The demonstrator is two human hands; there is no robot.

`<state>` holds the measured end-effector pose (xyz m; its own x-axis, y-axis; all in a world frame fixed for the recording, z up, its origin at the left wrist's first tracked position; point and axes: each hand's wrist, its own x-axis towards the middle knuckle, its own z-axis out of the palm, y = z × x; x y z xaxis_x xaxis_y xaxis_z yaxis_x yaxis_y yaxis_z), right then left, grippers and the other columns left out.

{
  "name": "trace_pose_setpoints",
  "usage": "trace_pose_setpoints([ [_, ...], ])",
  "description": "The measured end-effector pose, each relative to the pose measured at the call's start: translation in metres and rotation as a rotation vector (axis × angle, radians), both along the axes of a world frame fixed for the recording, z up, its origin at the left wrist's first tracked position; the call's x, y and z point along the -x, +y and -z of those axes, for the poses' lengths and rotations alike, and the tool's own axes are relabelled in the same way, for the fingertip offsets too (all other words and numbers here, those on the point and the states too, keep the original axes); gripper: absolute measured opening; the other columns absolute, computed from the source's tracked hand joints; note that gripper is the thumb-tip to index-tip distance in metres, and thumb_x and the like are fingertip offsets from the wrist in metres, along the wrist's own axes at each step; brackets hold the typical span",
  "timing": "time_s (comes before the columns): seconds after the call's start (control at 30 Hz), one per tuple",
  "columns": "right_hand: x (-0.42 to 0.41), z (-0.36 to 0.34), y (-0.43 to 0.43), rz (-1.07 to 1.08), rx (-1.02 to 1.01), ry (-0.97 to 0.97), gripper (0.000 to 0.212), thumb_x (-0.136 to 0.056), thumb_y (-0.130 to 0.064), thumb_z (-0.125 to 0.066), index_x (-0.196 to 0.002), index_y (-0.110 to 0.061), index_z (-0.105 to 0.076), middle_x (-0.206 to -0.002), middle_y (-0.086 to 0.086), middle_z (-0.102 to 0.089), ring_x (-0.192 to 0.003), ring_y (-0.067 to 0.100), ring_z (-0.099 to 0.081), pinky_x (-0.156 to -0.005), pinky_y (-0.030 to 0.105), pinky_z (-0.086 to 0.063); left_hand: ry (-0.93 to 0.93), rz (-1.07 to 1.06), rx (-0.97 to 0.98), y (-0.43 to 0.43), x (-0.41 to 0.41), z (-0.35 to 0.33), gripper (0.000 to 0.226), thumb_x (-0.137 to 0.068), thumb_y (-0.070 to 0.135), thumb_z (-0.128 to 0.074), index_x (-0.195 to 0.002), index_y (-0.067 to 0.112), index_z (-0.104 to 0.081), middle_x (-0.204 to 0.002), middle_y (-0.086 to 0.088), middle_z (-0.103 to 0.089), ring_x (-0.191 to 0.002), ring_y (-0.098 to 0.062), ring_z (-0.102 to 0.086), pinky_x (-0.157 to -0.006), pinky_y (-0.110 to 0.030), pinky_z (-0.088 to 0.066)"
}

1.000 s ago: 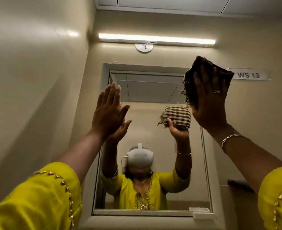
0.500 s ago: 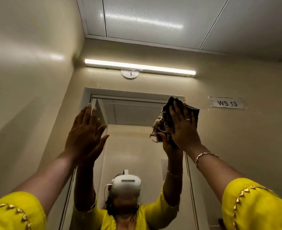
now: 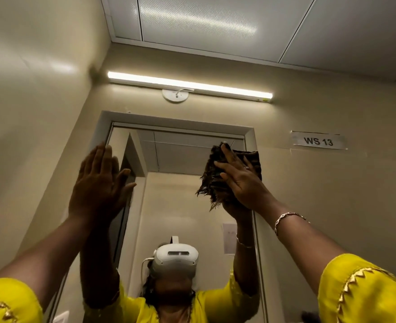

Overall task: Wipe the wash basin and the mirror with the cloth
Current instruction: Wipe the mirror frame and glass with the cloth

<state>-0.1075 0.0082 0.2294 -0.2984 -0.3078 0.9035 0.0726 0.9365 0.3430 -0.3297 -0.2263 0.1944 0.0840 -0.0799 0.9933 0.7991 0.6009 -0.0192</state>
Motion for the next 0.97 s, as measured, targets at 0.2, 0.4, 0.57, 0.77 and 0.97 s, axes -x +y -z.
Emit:
trace_pose_setpoints([
  [0.2, 0.01, 0.003, 0.001, -0.065, 0.04, 0.137, 0.047, -0.089, -0.011, -0.05, -0.134, -0.005, -0.039, -0.156, 0.007, -0.004, -0.141, 0.025, -0.01, -0.111, 0.048, -0.027, -0.019, 0.078, -0.068, -0.003, 0.004, -0.002, 0.087, -0.08, 0.06, -0.037, -0.143, 0.002, -0.021, -0.152, -0.019, -0.021, -0.141, -0.03, -0.016, -0.114, -0.04, -0.014],
  [0.4, 0.019, 0.018, -0.006, 0.239, 0.033, 0.396, 0.054, -0.087, -0.033, -0.031, -0.136, -0.012, -0.039, -0.133, 0.015, -0.051, -0.129, 0.035, -0.04, -0.107, 0.05, -0.025, -0.026, 0.094, 0.032, -0.014, 0.01, -0.001, 0.106, -0.073, 0.081, 0.0, -0.145, 0.005, -0.014, -0.155, -0.013, -0.011, -0.143, -0.023, -0.008, -0.114, -0.037, -0.012],
  [0.57, 0.034, 0.031, -0.022, 0.311, 0.287, 0.447, 0.062, -0.087, -0.034, -0.026, -0.144, -0.012, -0.024, -0.153, 0.02, -0.013, -0.142, 0.036, -0.007, -0.112, 0.042, 0.002, -0.017, 0.089, 0.052, -0.017, 0.009, 0.006, 0.103, -0.075, 0.079, 0.002, -0.145, 0.005, -0.011, -0.155, -0.011, -0.007, -0.142, -0.02, -0.003, -0.114, -0.036, -0.009],
  [0.77, 0.03, 0.024, -0.017, 0.351, 0.265, 0.295, 0.067, -0.084, -0.043, -0.01, -0.147, -0.022, -0.003, -0.156, 0.011, 0.004, -0.143, 0.025, 0.01, -0.112, 0.035, 0.012, -0.125, 0.098, -0.194, -0.016, 0.001, 0.007, 0.063, -0.092, 0.047, -0.037, -0.133, 0.0, -0.031, -0.13, -0.031, -0.042, -0.113, -0.049, -0.047, -0.08, -0.055, -0.045],
  [0.97, 0.025, -0.002, -0.018, 0.19, 0.204, 0.272, 0.064, -0.086, -0.047, -0.021, -0.143, -0.018, -0.026, -0.155, 0.006, -0.015, -0.144, 0.024, -0.007, -0.115, 0.037, 0.002, -0.229, 0.109, -0.284, -0.014, -0.004, 0.005, 0.044, -0.097, 0.034, -0.036, -0.112, -0.006, -0.042, -0.096, -0.034, -0.057, -0.083, -0.047, -0.057, -0.064, -0.04, -0.034],
])
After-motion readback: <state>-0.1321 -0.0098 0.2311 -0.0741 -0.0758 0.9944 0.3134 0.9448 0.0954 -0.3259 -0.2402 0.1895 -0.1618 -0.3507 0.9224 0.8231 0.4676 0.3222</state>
